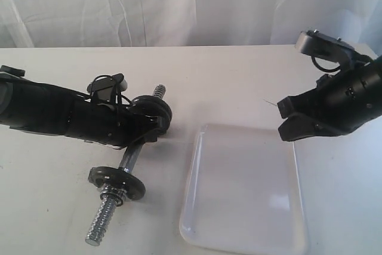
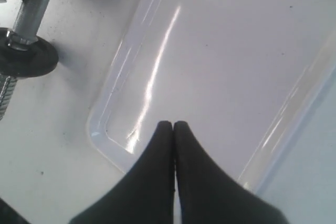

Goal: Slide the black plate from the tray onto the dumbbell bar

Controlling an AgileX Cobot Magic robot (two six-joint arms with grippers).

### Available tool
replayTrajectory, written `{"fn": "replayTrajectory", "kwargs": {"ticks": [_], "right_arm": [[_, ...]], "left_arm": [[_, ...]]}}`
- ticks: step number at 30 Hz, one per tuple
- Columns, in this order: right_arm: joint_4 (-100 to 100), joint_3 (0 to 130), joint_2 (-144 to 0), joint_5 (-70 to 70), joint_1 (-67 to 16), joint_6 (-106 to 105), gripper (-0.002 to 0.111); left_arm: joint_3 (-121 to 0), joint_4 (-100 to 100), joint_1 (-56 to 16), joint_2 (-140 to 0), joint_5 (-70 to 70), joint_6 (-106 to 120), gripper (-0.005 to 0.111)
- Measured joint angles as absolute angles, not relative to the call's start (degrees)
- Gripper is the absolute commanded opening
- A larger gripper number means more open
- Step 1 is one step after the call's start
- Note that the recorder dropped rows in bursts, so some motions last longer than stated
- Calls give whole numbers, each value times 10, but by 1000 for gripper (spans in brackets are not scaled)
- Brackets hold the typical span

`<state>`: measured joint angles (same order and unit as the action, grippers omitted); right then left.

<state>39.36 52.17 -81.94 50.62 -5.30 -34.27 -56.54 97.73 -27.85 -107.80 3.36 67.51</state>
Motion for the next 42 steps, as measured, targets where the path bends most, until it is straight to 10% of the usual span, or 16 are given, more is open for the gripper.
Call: {"fn": "replayTrajectory", "kwargs": {"ticks": [17,22,33,38,42], "right_arm": [[392,276,-567,262,-53,-381,0],[399,256,-541,242,-53,-381,0],[407,252,-541,252,-53,-381,0],[411,247,-541,252,-53,-381,0],[412,247,-541,252,-53,-381,0]], "left_arm": [[-565,977,-278,-1078,34,675,0],[-565,977,-278,-1078,34,675,28],[-570,982,-278,-1074,37,653,49],[-575,987,-278,-1065,56,648,48],[-577,987,-278,-1063,58,645,25]]}}
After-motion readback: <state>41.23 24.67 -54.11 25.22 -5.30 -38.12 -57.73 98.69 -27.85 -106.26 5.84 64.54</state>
